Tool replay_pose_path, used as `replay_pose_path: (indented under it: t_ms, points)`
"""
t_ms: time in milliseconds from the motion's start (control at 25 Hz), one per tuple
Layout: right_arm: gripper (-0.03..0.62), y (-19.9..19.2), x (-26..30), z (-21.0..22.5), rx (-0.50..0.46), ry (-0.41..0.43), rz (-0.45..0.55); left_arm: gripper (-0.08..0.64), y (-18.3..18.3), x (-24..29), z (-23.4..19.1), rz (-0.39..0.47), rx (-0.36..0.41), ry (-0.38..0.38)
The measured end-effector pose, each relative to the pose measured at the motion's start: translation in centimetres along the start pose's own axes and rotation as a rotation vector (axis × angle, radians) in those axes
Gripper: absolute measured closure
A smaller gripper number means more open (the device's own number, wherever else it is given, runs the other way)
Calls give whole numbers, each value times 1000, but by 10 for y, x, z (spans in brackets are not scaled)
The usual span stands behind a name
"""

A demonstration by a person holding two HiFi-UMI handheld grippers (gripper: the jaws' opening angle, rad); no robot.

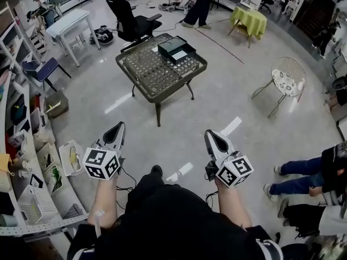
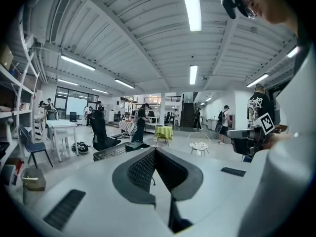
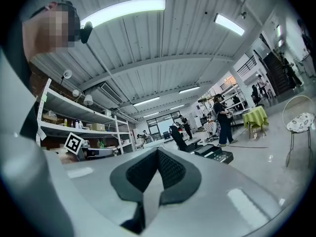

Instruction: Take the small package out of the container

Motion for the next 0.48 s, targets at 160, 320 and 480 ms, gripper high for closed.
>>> replay_pose_path:
  t_ms: [160,320,480]
  points:
    - [584,-6,16,23,15,-29,-19,555,13,26,-22,20,-13,21]
    - [583,-13,49,47,23,-37,-47,554,6,77,-42,-3,-51,-1]
    - [583,-11,103,79,28,-53,-52,555,4,141,-66,-41,-83,-47]
Point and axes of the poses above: the fingertips, and each gripper's own axes: x forward along the fingers, z to its right, y out of its top, the point moved 4 cm from there along -x, backward along the fingers, and after that the axes turned 12 degrees about -x, right-handed, at the moved point
